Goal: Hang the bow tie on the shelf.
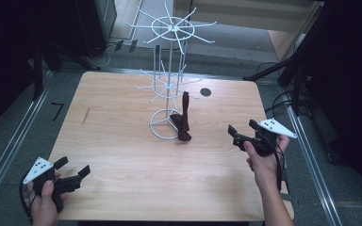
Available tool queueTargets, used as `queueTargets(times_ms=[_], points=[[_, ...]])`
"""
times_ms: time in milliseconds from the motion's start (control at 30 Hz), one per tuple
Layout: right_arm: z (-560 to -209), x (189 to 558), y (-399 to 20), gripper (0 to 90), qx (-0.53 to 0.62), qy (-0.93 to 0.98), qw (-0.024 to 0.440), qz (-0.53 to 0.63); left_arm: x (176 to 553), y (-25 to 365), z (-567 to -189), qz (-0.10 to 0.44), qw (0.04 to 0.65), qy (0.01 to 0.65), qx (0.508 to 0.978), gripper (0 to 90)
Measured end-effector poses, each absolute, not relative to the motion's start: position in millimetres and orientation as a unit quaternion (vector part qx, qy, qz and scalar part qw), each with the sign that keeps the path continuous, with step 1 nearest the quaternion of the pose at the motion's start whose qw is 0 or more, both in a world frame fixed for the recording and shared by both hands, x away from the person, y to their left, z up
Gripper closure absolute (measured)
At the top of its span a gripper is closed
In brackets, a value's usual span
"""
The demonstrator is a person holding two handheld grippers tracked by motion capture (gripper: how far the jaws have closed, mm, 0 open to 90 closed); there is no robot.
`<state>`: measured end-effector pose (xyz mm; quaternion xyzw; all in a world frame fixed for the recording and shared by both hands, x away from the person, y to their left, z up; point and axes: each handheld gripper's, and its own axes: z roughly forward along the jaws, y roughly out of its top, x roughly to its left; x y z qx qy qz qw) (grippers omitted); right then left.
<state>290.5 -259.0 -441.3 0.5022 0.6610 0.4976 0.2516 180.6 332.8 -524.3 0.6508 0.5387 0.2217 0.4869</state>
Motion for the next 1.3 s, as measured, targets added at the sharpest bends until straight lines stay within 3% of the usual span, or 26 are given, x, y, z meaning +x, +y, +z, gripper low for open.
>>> queueTargets(times_ms=[567,1300], points=[[-512,259,-311,13.5,0.543,0.648,0.248,0.473,180,333,-524,0.225,0.486,0.541,0.649,0.0],[-550,208,-375,13.5,0.592,0.625,0.247,0.445,180,332,-524,0.226,0.484,0.544,0.647,0.0]])
